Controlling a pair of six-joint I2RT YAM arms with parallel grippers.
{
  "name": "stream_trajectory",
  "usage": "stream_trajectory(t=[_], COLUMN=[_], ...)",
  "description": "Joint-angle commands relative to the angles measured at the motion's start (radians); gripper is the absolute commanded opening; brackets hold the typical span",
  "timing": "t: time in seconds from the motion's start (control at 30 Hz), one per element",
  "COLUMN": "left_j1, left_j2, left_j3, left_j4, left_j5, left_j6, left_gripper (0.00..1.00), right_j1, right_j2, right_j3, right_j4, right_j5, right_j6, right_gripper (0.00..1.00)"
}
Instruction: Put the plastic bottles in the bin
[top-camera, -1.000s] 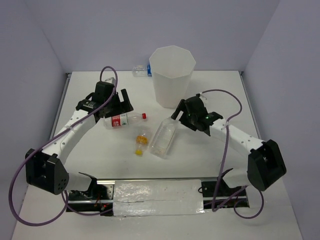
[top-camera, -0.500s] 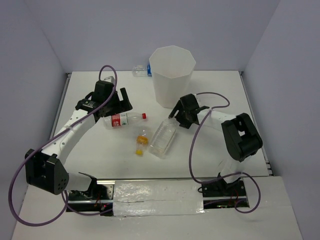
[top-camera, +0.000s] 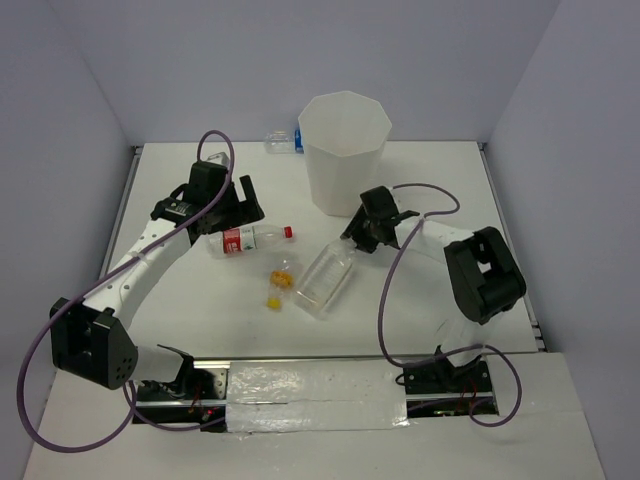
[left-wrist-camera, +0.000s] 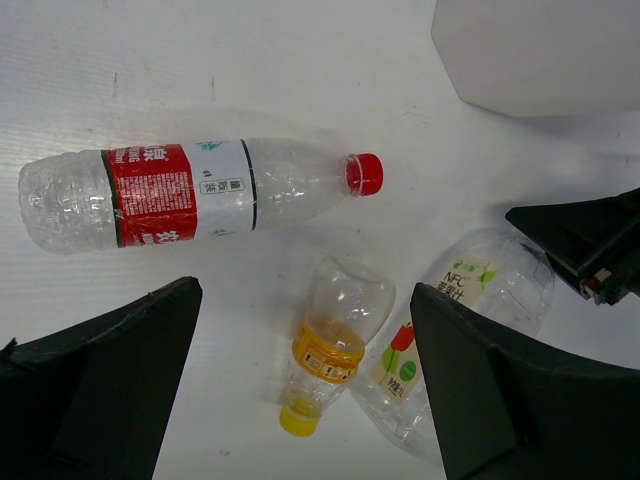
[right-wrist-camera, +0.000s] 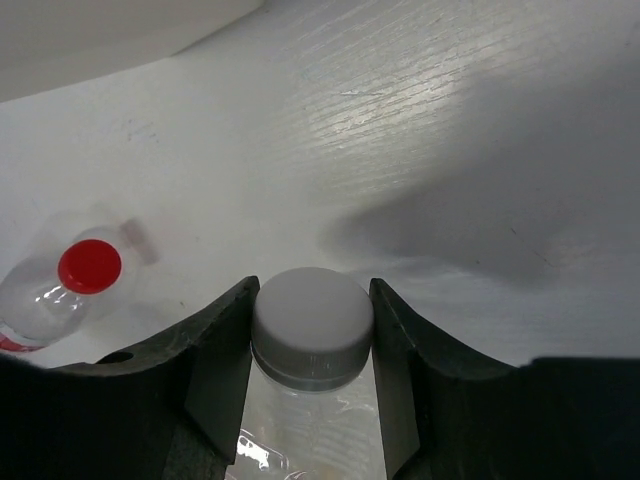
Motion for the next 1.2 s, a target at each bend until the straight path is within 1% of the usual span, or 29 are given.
stream_trajectory(t=[0.0, 0.03, 0.13, 0.17, 0.33, 0.6, 0.67, 0.8, 0.93, 1.03, 1.07, 1.13, 1.17], left_j1=[-0.003, -0.002, -0.002, -0.003, -0.002, -0.002, -0.002, -0.002, -0.002, -0.002, -0.002, -0.002, -0.002], left_j2=[-0.024, -0.025, -0.025, -0.024, -0.022, -0.021, -0.025, -0.033, -0.036, -0.037, -0.036, -0.041, -0.044], left_j3=[0.004, 0.004, 0.004, 0.005, 0.007, 0.008, 0.008, 0.008, 0.01, 0.018, 0.018, 0.021, 0.019], left_j4=[0.007, 0.005, 0.004, 0.001, 0.004, 0.001, -0.002, -0.007, -0.01, -0.022, -0.031, -0.039, -0.041], left_j5=[-0.018, -0.023, -0.027, -0.03, -0.035, -0.035, -0.04, -0.047, -0.049, -0.061, -0.064, -0.07, -0.075], left_j6=[0.009, 0.009, 0.01, 0.01, 0.01, 0.007, 0.01, 0.012, 0.013, 0.018, 0.019, 0.026, 0.029], left_gripper=[1.0, 0.99, 0.99, 1.0, 1.0, 0.99, 1.0, 0.99, 1.0, 1.0, 0.99, 1.0, 1.0], right_j1=[-0.005, -0.006, -0.011, -0.012, -0.028, -0.031, -0.032, -0.042, -0.051, -0.065, -0.078, -0.091, -0.094], right_j2=[-0.131, -0.186, -0.275, -0.333, -0.482, -0.566, -0.588, -0.591, -0.556, -0.46, -0.43, -0.369, -0.299], right_j3=[0.031, 0.027, 0.019, 0.02, 0.059, 0.157, 0.207, 0.33, 0.516, 0.675, 0.768, 0.864, 0.958], right_j4=[-0.042, -0.06, -0.092, -0.118, -0.204, -0.281, -0.29, -0.336, -0.349, -0.355, -0.361, -0.37, -0.373], right_j5=[0.053, 0.075, 0.115, 0.146, 0.214, 0.24, 0.257, 0.281, 0.307, 0.346, 0.353, 0.361, 0.364], right_j6=[0.004, 0.0, -0.022, -0.031, -0.082, -0.114, -0.128, -0.155, -0.195, -0.229, -0.24, -0.254, -0.263], right_gripper=[0.32, 0.32, 0.31, 0.31, 0.24, 0.21, 0.21, 0.21, 0.21, 0.2, 0.2, 0.2, 0.2])
